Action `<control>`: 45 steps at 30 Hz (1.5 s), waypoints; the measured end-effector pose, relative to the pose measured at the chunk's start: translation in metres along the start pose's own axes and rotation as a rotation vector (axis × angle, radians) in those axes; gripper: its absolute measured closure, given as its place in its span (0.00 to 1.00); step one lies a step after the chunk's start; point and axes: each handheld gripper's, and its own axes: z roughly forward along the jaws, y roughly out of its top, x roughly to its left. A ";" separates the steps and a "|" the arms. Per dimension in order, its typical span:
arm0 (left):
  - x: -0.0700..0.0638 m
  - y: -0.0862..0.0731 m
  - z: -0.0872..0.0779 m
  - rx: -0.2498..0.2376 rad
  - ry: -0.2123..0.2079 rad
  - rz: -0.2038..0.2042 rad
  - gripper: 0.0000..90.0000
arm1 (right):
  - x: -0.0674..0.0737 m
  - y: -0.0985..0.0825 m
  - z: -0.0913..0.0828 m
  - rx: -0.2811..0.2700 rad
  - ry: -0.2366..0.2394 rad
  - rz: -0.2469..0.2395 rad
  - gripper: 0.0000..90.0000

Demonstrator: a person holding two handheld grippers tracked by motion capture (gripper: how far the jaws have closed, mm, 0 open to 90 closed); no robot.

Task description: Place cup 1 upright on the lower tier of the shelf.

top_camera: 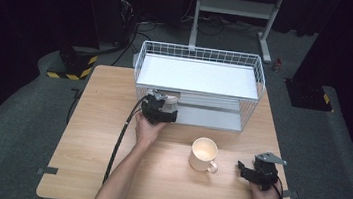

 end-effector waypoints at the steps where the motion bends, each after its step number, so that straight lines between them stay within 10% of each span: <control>1: 0.000 -0.001 -0.004 -0.004 -0.002 0.007 0.09 | 0.000 0.000 0.000 0.000 0.001 0.001 0.31; 27: -0.002 -0.013 -0.043 -0.037 -0.064 -0.022 0.10 | 0.000 0.000 0.000 -0.001 0.001 -0.001 0.31; 45: 0.007 -0.023 -0.065 -0.051 -0.036 -0.016 0.12 | 0.000 0.000 0.000 0.000 0.001 -0.001 0.31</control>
